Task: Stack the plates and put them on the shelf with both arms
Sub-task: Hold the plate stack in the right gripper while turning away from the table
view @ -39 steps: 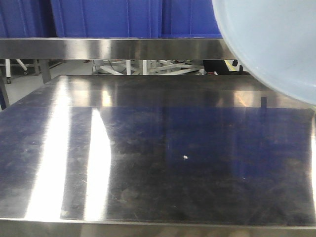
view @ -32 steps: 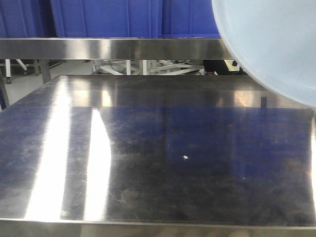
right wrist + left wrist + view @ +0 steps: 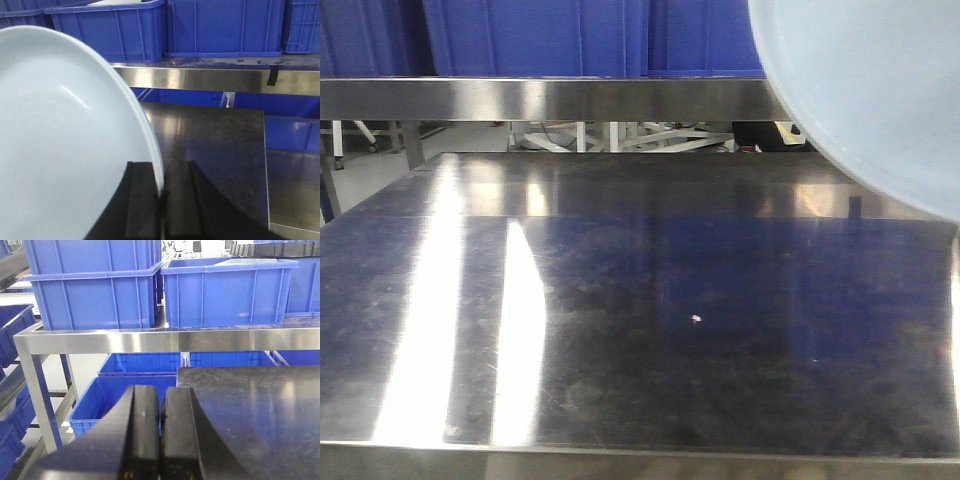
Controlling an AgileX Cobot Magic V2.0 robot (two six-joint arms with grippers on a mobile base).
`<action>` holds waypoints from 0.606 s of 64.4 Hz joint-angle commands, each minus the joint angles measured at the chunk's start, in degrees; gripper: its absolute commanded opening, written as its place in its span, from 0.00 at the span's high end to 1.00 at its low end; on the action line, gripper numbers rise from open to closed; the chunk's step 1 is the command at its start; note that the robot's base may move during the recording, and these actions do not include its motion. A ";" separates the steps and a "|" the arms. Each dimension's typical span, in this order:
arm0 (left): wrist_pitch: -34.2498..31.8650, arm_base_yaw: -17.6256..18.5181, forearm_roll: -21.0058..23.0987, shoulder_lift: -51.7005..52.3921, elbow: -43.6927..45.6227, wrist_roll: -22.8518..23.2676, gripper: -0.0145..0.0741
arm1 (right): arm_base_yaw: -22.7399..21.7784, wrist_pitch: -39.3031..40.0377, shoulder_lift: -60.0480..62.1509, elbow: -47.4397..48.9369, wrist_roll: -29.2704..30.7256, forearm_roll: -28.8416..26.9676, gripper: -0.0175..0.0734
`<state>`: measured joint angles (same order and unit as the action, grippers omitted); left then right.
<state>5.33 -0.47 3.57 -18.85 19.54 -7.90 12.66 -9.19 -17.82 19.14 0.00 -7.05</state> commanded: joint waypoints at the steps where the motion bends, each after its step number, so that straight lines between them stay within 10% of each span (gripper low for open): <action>1: -4.94 -0.16 0.54 -0.44 1.62 0.25 0.74 | -0.28 5.69 -0.20 1.82 0.00 0.23 0.75; 39: -4.94 -0.16 0.54 -0.44 1.62 0.25 0.74 | -0.28 5.69 -0.20 1.82 0.00 0.23 0.75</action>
<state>5.33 -0.47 3.57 -18.85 19.54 -7.90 12.66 -9.27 -17.82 19.14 0.00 -7.05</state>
